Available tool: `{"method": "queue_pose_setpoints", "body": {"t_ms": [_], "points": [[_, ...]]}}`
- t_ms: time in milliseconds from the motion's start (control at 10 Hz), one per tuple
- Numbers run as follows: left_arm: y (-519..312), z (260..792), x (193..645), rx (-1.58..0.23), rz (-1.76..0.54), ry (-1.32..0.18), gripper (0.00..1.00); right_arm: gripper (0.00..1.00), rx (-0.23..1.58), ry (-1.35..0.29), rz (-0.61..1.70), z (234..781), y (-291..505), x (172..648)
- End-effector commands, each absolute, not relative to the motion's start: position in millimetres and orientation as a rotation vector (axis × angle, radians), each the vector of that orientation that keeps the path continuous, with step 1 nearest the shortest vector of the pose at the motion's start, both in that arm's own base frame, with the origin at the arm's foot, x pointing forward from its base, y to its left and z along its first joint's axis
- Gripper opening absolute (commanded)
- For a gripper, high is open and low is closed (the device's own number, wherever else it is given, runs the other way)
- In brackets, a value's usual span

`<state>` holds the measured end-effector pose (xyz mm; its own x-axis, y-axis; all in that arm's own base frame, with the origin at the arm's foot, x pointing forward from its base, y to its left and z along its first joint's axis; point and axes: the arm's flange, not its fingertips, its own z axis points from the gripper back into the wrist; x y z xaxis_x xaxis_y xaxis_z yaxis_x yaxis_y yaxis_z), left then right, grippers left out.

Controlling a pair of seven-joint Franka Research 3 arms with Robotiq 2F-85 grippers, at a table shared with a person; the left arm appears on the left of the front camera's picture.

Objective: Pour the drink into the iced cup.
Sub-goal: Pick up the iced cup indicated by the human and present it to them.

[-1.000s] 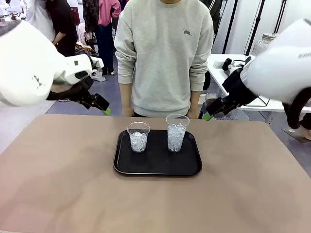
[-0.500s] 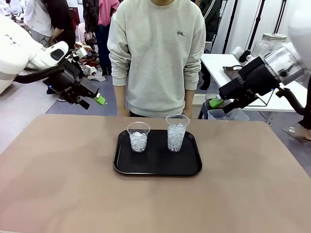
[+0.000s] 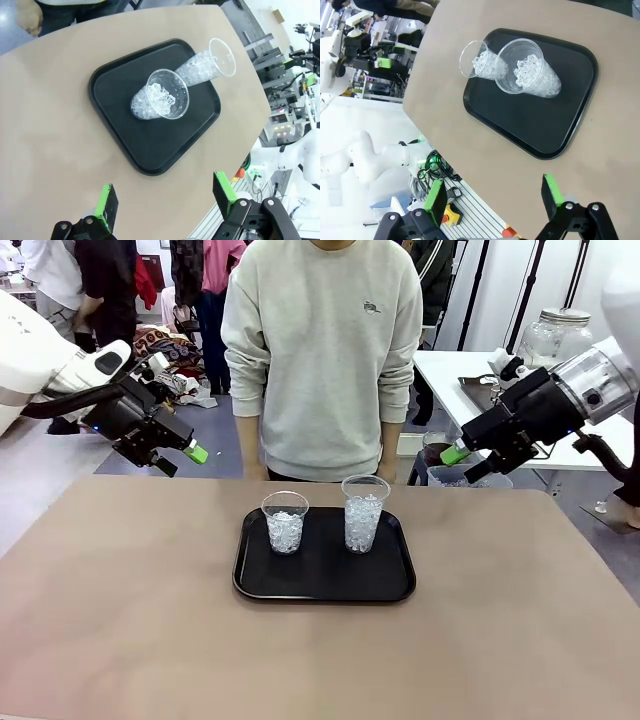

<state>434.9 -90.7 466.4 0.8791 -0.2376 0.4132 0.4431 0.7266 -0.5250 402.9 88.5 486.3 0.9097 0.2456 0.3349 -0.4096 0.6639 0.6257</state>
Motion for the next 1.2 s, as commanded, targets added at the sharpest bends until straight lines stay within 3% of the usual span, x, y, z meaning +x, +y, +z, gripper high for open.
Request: {"method": "queue_pose_setpoints", "body": {"t_ms": [0,200,500,1100], "points": [[-92.1,470.0,433.9,-0.687,-0.390,-0.338,1.00,1.00,0.787,-0.244,0.378,489.9,88.1,401.8],[-92.3,466.9,434.3,-0.656,-0.384,-0.331,1.00,1.00,0.758,-0.231,0.372,487.3,88.6,402.3],[-63.3,450.5,459.8,-0.828,-0.218,-0.258,1.00,1.00,0.958,-0.121,0.166,479.8,65.3,432.9],[-32.2,407.2,477.2,-1.112,-0.023,-0.118,1.00,1.00,1.263,0.057,-0.002,427.3,25.3,460.0]]}}
